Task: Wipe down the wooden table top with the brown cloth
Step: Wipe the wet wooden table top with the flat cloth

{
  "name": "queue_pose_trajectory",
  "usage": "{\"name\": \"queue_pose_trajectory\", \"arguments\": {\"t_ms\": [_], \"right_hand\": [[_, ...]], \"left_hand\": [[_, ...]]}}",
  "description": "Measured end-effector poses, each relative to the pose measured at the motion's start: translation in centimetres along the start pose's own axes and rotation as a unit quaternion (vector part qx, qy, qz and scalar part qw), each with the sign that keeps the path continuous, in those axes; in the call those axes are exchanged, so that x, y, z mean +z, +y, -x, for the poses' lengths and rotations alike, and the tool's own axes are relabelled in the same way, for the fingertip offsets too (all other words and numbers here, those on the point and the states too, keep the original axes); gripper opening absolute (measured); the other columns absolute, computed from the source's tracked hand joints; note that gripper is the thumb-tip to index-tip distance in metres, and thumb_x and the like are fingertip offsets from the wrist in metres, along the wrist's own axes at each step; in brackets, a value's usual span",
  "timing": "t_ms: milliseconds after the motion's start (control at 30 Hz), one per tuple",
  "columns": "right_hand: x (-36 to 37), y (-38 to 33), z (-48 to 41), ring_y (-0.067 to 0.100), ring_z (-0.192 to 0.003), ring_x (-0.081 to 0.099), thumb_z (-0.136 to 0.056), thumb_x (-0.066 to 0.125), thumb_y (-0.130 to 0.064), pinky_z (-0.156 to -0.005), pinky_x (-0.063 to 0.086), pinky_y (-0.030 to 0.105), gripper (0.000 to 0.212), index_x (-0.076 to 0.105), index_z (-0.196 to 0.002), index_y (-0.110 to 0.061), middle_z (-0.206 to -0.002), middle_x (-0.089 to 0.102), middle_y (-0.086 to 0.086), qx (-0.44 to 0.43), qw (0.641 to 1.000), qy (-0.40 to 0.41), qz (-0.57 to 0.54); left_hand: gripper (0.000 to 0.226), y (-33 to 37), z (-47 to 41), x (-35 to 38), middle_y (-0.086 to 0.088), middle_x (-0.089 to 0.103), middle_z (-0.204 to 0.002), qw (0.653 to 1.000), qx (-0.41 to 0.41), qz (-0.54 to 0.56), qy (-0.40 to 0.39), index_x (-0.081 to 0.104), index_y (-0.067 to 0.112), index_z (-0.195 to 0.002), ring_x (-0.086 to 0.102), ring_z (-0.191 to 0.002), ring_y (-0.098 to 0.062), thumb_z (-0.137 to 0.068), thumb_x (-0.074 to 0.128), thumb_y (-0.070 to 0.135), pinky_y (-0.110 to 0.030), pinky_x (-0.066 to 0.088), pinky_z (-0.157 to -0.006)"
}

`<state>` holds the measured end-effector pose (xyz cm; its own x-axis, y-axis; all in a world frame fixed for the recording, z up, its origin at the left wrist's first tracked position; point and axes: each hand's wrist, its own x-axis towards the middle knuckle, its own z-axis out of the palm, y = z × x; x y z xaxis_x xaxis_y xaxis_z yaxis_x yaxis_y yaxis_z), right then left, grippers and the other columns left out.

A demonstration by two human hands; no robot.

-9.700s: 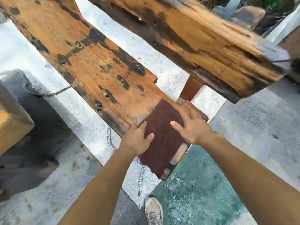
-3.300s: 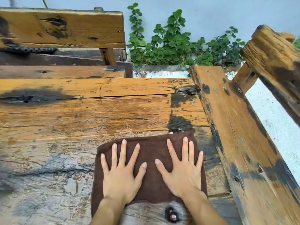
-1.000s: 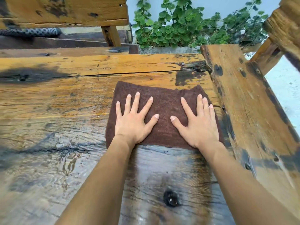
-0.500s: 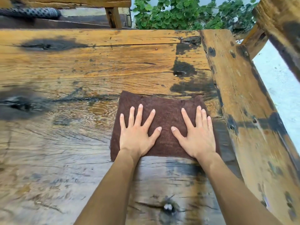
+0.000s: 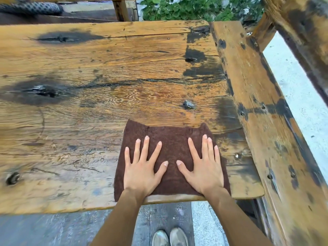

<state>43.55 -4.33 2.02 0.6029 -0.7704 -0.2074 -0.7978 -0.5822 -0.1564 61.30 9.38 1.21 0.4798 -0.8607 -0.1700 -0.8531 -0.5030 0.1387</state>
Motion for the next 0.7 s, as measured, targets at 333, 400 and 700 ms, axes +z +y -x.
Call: {"name": "queue_pose_trajectory", "arguments": {"t_ms": [333,400,700], "right_hand": [[2.7,-6.0,5.9,0.041,-0.16,0.007,-0.09,0.038,-0.081,-0.125,0.016,0.064,0.095,0.023,-0.166,-0.026,-0.171,0.01,0.028,-0.031,0.999,0.039,-0.006],[2.7,-7.1,5.3,0.042,-0.161,0.003,-0.091,0.033,-0.083,-0.125,0.016,0.064,0.094,0.019,-0.166,-0.029,-0.171,0.006,0.028,-0.05,0.998,0.034,0.004],[2.3,-9.4,2.1,0.033,-0.161,-0.01,-0.089,0.026,-0.091,-0.127,0.006,0.059,0.093,0.011,-0.166,-0.041,-0.174,-0.003,0.019,-0.028,0.999,0.032,0.0]], "left_hand": [[0.068,-4.5,8.4,0.2,0.001,0.01,-0.175,0.999,-0.024,0.022,0.024,0.017,0.048,-0.163,0.008,-0.162,-0.028,-0.101,0.029,0.073,-0.061,0.014,-0.125],[0.067,-5.6,9.0,0.0,0.002,0.011,-0.175,0.998,-0.045,0.026,0.021,0.016,0.051,-0.162,0.006,-0.162,-0.027,-0.1,0.027,0.074,-0.06,0.013,-0.126],[0.071,-8.7,6.7,-0.4,0.004,0.006,-0.175,0.995,-0.089,0.031,0.017,0.008,0.056,-0.161,0.002,-0.162,-0.027,-0.096,0.025,0.081,-0.061,0.008,-0.127]]}}
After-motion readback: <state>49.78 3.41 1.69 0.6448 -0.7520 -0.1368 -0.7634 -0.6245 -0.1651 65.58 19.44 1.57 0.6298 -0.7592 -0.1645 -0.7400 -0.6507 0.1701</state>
